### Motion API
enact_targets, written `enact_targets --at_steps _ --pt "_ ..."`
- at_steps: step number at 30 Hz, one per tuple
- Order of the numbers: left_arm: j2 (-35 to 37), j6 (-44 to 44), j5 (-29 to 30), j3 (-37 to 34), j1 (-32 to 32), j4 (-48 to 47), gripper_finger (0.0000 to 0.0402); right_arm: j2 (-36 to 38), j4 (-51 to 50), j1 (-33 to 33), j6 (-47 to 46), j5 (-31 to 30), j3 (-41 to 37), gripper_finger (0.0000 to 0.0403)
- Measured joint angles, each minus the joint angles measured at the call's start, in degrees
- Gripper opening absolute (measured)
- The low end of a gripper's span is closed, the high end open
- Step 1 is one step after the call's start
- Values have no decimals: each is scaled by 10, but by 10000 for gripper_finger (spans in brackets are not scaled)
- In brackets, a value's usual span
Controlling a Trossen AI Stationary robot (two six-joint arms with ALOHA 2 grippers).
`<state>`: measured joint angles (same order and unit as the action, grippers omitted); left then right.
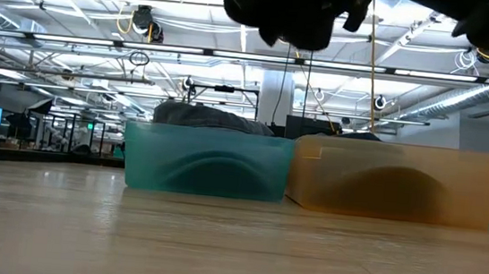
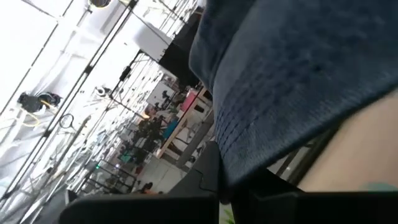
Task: Pick & Place hat
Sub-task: Put the blue cap into the orange bin
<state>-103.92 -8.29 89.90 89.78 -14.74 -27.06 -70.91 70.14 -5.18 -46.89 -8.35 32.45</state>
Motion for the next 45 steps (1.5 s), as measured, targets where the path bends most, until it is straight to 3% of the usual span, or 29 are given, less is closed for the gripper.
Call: enact_targets --at_steps 7,13,20,26,34,41,45 --pt "0 74 2 -46 -12 4 7 0 -25 -26 38 -71 0 366" --pt "0 114 0 -62 -23 6 7 -32 -65 -28 -32 -113 0 366" --pt "0 127 0 -62 -35 1 7 -114 92 -23 -51 -128 0 347" --pt "0 134 2 -70 -47 1 7 -152 128 -19 -103 -129 0 280" --pt "0 187 2 -134 -50 5 7 -149 128 -19 -108 -143 0 168" --pt "0 187 1 -145 -53 18 14 -149 90 -19 -81 -144 0 25" --pt "4 184 -35 -145 -49 16 44 -148 94 -20 -45 -139 0 7"
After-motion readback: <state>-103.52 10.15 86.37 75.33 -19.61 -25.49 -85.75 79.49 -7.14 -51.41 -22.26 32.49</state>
